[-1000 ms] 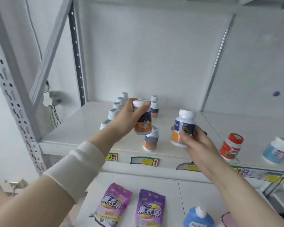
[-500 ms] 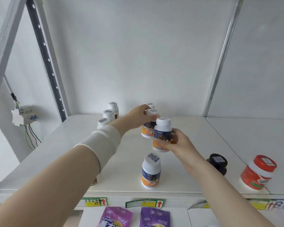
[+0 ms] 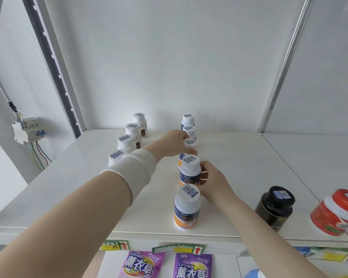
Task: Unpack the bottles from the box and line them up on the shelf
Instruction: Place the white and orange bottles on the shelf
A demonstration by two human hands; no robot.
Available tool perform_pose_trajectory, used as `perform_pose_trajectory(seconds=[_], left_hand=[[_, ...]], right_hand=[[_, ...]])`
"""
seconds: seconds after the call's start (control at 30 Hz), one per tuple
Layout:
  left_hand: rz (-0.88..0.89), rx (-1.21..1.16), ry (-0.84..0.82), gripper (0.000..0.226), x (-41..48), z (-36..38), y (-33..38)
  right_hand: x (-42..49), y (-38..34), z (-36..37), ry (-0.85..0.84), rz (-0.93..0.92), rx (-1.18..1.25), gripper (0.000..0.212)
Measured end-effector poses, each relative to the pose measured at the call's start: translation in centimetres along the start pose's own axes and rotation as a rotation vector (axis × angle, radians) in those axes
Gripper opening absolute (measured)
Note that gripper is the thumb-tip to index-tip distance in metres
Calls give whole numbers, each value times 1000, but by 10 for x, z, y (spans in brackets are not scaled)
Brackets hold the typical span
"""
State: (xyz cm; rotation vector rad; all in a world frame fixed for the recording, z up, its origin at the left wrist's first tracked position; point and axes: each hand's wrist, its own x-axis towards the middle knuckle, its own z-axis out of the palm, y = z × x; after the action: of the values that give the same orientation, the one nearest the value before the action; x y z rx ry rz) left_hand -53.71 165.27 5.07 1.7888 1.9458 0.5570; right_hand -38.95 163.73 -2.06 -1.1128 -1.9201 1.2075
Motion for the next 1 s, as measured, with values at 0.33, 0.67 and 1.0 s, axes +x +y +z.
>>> perform_pose_trajectory(seconds=[0.33, 0.67, 1.0], left_hand=[[15, -2, 23, 43, 5, 4, -5], [57, 42, 15, 52, 5, -14, -3], [63, 798, 250, 42, -123, -79, 38]], right_hand=[[1, 6, 3, 1, 11, 11, 42], [-8, -18, -18, -44, 26, -53, 50], [-58, -114, -46, 11, -191, -596, 50]])
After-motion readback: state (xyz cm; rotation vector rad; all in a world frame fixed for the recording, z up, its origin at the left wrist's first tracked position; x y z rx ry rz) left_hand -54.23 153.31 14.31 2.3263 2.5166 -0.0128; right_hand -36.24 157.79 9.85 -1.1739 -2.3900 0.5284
